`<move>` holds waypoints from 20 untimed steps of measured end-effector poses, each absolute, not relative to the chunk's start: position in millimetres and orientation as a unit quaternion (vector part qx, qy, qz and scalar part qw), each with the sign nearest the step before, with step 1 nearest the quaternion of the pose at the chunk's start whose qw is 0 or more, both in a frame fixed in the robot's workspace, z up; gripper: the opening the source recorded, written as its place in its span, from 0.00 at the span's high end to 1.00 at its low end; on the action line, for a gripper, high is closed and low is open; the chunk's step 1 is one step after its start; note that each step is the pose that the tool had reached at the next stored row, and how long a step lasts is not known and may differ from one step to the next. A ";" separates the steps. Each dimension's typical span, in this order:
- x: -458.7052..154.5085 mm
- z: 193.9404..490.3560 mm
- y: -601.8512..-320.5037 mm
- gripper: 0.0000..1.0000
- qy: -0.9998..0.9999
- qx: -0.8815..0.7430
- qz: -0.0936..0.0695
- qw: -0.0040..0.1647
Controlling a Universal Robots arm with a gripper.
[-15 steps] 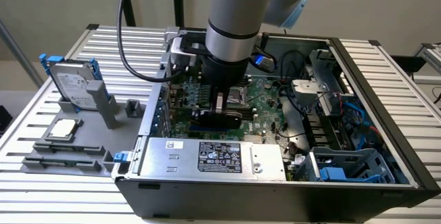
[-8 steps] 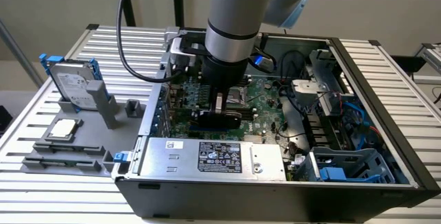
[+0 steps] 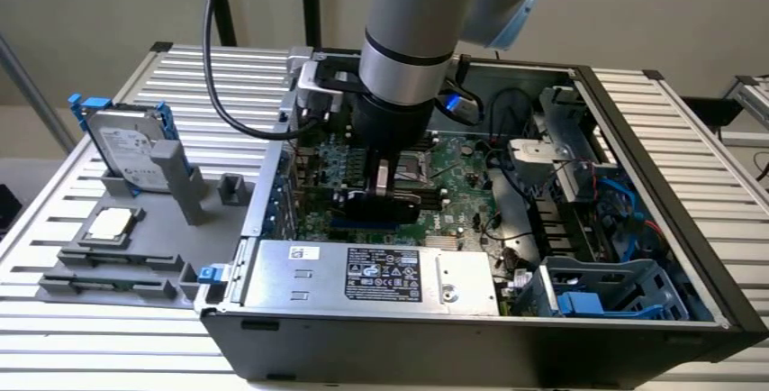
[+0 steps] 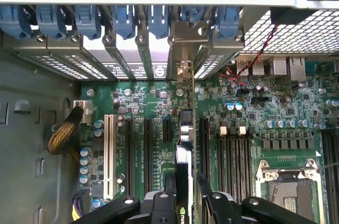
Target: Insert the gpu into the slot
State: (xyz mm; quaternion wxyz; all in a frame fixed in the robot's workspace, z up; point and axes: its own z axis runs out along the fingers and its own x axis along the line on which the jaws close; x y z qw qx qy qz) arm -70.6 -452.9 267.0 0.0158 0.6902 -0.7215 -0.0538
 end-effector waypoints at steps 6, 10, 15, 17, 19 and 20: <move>-70.3 265.1 -452.9 0.74 -0.722 0.690 -0.054 0.016; -70.0 264.1 -452.9 0.74 -0.722 0.690 -0.056 0.018; -68.8 262.7 -453.0 0.74 -0.722 0.689 -0.059 0.022; -67.8 261.8 -453.0 0.74 -0.722 0.689 -0.059 0.023; -66.6 260.8 -453.0 0.74 -0.722 0.689 -0.060 0.024; -66.1 260.2 -453.0 0.74 -0.722 0.689 -0.060 0.024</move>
